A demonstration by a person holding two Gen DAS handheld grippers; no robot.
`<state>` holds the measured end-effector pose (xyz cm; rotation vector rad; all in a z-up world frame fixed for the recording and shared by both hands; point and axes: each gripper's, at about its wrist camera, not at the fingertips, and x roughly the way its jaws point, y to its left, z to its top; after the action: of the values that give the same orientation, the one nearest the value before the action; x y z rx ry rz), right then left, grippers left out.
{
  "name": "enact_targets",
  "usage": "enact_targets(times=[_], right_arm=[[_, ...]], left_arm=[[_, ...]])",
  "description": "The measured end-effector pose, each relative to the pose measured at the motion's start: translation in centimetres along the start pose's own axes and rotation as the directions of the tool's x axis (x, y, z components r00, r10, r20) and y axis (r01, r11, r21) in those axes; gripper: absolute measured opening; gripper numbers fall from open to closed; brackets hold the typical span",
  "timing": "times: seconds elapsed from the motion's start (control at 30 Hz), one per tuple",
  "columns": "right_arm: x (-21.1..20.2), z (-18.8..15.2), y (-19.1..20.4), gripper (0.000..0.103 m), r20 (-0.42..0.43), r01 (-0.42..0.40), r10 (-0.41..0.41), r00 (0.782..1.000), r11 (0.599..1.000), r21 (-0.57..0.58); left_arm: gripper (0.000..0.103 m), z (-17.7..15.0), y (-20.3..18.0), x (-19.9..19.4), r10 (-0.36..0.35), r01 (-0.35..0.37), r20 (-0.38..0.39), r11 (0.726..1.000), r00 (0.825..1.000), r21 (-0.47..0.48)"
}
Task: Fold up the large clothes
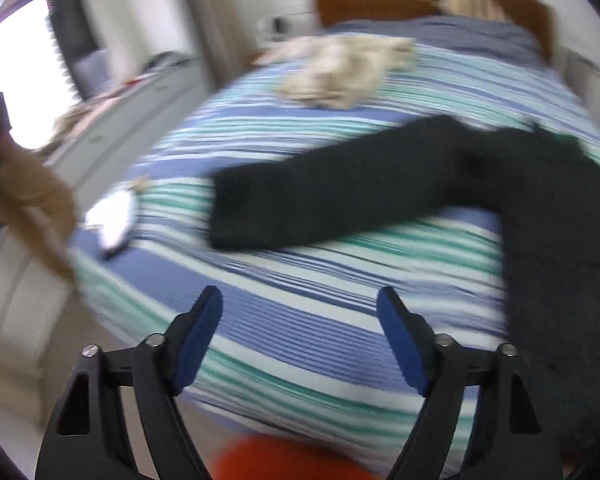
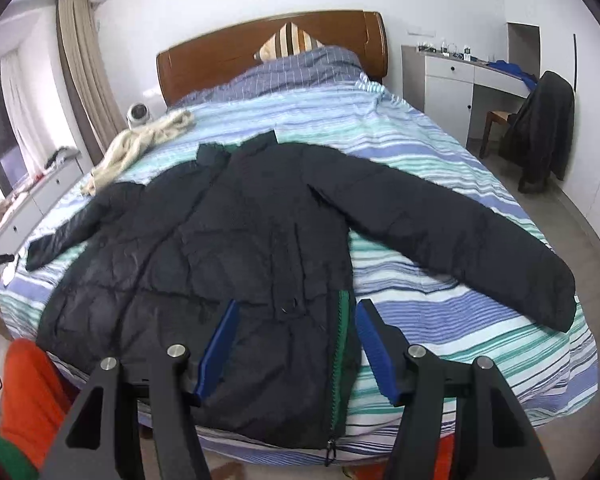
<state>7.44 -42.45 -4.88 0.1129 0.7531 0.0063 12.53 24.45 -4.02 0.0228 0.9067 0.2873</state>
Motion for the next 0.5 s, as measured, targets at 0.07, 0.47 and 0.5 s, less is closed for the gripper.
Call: enact_targets(times=[0.07, 0.47, 0.5], right_arm=[[0.4, 0.0, 0.2, 0.062, -0.014, -0.017, 0.017, 1.000, 1.000, 0.001], [1.2, -0.8, 3.3, 0.062, -0.070, -0.063, 0.061, 0.996, 0.998, -0.029], [1.1, -0.9, 3.4, 0.062, -0.071, -0.064, 0.061, 0.996, 0.997, -0.033]], left_arm=[[0.086, -1.3, -4.3, -1.7, -0.083, 0.082, 0.007, 0.995, 0.997, 0.052], [0.093, -4.9, -18.4, -3.1, -0.273, 0.278, -0.060, 0.911, 0.960, 0.305], [0.094, -3.9, -18.3, -3.1, -0.278, 0.279, -0.045, 0.914, 0.959, 0.294]])
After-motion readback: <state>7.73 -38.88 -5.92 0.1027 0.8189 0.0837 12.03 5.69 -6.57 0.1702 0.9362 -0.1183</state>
